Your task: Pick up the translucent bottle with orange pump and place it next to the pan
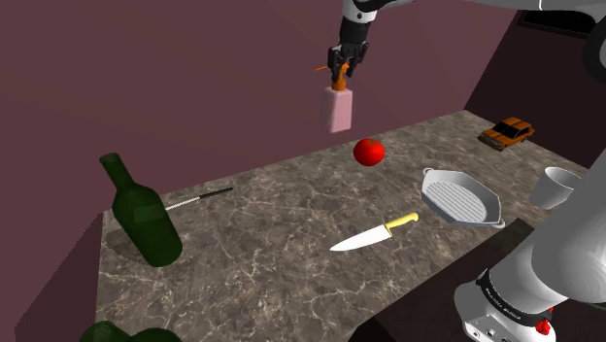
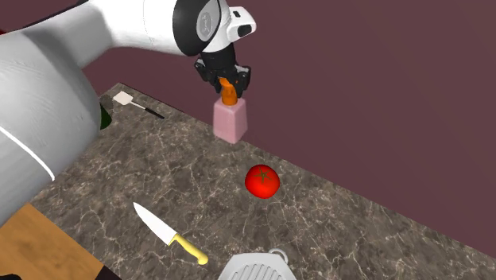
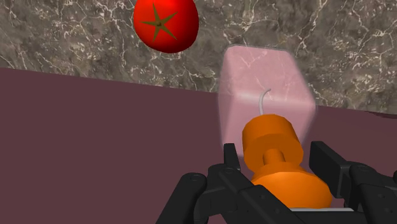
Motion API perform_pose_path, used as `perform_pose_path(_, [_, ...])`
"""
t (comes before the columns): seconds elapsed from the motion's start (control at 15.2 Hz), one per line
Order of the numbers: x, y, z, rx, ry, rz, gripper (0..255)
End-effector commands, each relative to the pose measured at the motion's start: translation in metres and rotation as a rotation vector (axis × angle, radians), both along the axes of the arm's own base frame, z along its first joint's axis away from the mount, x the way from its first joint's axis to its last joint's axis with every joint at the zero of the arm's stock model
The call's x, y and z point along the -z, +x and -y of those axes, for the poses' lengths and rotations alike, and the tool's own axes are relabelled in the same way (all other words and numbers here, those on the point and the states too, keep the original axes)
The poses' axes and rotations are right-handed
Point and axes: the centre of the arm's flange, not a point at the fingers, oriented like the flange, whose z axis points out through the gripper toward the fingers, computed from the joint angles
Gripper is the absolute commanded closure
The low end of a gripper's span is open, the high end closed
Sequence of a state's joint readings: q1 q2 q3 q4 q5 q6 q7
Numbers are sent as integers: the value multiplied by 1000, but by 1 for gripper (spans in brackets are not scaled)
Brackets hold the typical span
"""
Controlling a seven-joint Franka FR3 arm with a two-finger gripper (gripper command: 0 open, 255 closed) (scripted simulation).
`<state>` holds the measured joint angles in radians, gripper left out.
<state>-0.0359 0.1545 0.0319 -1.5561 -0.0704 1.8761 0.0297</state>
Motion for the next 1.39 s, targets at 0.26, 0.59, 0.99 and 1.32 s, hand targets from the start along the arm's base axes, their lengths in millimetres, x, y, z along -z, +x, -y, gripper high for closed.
perform_pose_path(0.26, [-32, 1, 0, 0, 0, 0, 255])
perform_pose_path(0.59, [-59, 1, 0, 0, 0, 0, 255])
perform_pose_path(0.99, [-90, 1, 0, 0, 0, 0, 255])
perform_pose_path(1.32, [-117, 1, 0, 0, 0, 0, 255])
